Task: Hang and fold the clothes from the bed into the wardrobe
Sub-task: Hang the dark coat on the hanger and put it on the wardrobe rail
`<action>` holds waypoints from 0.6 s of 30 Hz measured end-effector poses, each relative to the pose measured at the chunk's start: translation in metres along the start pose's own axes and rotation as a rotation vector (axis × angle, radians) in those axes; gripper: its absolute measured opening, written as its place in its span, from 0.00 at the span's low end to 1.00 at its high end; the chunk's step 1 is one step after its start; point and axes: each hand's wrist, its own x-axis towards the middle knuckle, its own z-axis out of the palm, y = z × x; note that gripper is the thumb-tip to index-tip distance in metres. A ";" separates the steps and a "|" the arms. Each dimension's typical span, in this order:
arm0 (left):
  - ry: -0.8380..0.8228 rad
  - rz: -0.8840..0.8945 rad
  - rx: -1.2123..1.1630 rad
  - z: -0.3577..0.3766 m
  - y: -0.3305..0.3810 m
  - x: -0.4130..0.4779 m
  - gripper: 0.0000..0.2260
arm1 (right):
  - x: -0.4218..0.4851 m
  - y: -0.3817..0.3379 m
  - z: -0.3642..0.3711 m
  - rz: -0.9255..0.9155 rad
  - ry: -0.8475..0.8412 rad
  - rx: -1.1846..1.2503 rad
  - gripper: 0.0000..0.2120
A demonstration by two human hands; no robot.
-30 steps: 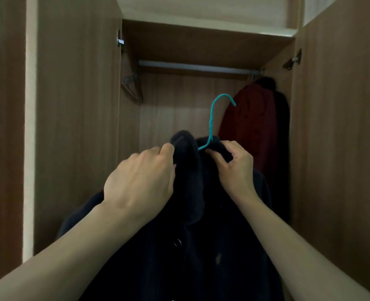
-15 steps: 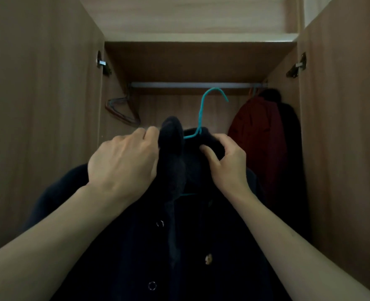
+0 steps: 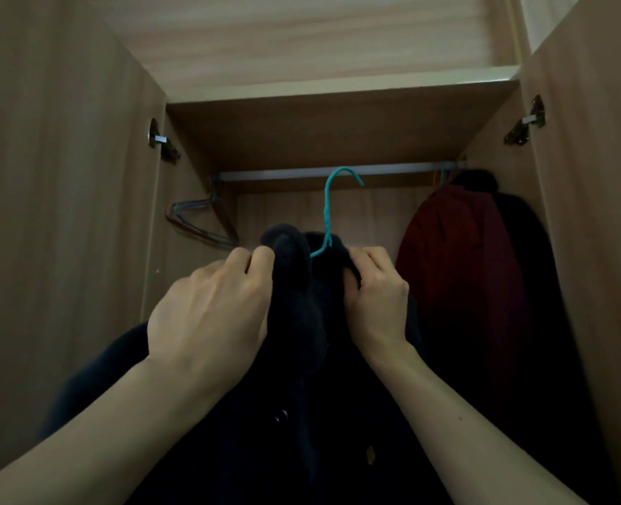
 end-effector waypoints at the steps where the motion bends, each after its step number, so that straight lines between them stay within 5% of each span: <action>1: 0.005 0.002 0.006 0.006 -0.002 0.004 0.12 | 0.003 0.003 0.008 -0.004 0.005 0.001 0.07; 11: 0.121 0.142 0.132 0.074 -0.042 0.065 0.14 | 0.051 0.028 0.088 -0.030 0.022 0.006 0.07; 18: 0.191 0.256 0.227 0.115 -0.058 0.098 0.25 | 0.080 0.048 0.124 -0.086 0.051 0.007 0.06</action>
